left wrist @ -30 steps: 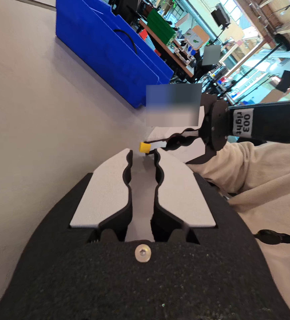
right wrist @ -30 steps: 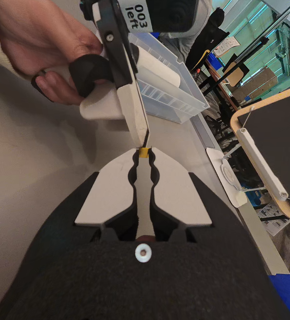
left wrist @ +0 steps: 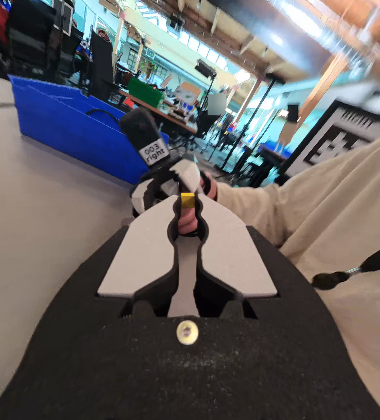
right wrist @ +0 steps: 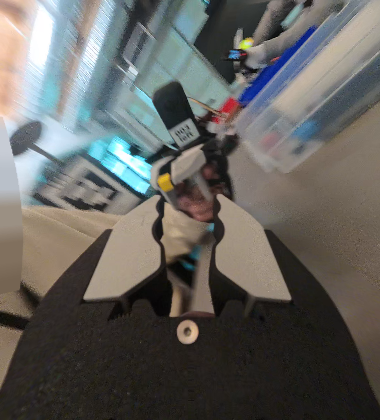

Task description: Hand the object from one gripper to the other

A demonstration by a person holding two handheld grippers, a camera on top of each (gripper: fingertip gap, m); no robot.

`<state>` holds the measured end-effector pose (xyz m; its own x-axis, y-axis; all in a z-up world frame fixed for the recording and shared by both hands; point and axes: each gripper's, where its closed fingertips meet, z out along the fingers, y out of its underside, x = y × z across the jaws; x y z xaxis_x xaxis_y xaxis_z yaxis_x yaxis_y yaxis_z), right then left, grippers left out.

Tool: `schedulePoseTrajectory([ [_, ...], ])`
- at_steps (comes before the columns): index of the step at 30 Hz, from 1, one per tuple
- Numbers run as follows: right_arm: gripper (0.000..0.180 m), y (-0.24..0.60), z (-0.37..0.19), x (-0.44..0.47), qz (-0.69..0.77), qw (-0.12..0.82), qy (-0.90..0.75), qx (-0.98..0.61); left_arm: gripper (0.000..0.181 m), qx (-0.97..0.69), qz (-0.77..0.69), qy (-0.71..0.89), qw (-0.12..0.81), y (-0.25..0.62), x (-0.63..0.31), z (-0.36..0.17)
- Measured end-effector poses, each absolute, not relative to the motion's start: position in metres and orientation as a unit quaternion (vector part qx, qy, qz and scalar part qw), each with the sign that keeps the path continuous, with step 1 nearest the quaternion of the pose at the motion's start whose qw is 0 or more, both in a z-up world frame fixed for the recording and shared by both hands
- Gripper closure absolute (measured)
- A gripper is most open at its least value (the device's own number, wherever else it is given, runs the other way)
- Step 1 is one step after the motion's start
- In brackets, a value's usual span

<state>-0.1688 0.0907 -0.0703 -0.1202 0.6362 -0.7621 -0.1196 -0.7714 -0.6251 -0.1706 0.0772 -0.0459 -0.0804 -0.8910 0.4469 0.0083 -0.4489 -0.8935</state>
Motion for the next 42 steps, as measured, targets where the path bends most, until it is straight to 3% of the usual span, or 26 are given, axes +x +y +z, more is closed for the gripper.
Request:
schedulePoseTrajectory([
  [3, 0.137, 0.076, -0.068, -0.175, 0.782, 0.151, -0.164, -0.582, 0.17, -0.566, -0.56, 0.445, 0.41, 0.07, -0.164, -0.053],
  [6, 0.146, 0.073, -0.066, -0.177, 0.815, 0.104, -0.134, -0.554, 0.17, -0.568, -0.515, 0.472, 0.435, 0.071, -0.159, -0.062],
  [15, 0.168, 0.079, -0.074, -0.172, 0.812, 0.105, -0.132, -0.559, 0.17, -0.551, -0.418, 0.521, 0.5, 0.075, -0.153, -0.075],
  [20, 0.169, 0.081, -0.078, -0.171, 0.81, 0.097, -0.127, -0.563, 0.17, -0.552, -0.399, 0.527, 0.508, 0.077, -0.151, -0.078],
  [28, 0.169, 0.115, -0.083, -0.151, 0.786, 0.182, -0.066, -0.587, 0.157, -0.602, -0.388, 0.481, 0.506, 0.096, -0.158, -0.08],
  [34, 0.17, 0.148, -0.088, -0.12, 0.775, 0.289, 0.17, -0.536, 0.157, -0.63, -0.189, 0.445, 0.608, 0.125, -0.166, -0.075],
  [38, 0.17, 0.13, -0.077, -0.138, 0.779, 0.315, 0.173, -0.514, 0.157, -0.631, -0.166, 0.422, 0.63, 0.112, -0.147, -0.067],
  [42, 0.169, 0.121, -0.076, -0.152, 0.8, 0.283, 0.177, -0.499, 0.16, -0.621, -0.123, 0.41, 0.657, 0.112, -0.147, -0.062],
])
